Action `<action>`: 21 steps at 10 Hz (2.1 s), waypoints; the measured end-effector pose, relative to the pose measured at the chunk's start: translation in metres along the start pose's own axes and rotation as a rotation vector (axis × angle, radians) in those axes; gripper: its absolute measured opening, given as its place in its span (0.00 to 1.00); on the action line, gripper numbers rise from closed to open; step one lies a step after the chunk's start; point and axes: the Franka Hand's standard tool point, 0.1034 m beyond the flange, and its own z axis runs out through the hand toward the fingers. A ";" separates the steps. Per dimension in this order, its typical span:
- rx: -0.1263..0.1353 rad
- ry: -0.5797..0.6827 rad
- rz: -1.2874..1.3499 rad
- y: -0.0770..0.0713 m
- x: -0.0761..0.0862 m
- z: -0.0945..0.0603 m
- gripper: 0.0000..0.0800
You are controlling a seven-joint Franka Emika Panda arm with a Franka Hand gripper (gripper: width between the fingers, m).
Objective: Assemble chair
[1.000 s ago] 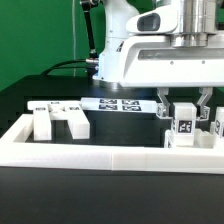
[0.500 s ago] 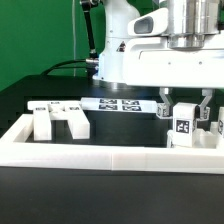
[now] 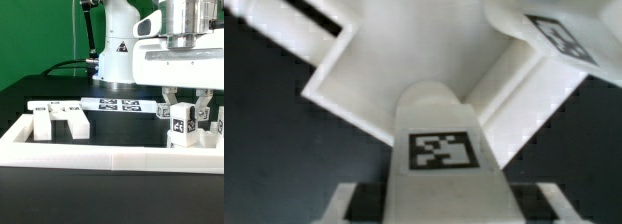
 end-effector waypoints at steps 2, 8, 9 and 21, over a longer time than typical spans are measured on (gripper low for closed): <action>-0.001 0.005 0.173 -0.001 -0.001 0.000 0.36; 0.006 -0.006 0.514 -0.002 -0.002 0.000 0.36; 0.007 -0.009 0.568 -0.002 -0.003 0.000 0.36; 0.013 -0.005 -0.392 -0.003 0.007 -0.003 0.81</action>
Offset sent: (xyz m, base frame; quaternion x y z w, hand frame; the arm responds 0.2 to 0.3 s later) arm -0.0008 0.0046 -0.0060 -0.0195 -0.0040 0.1650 0.9861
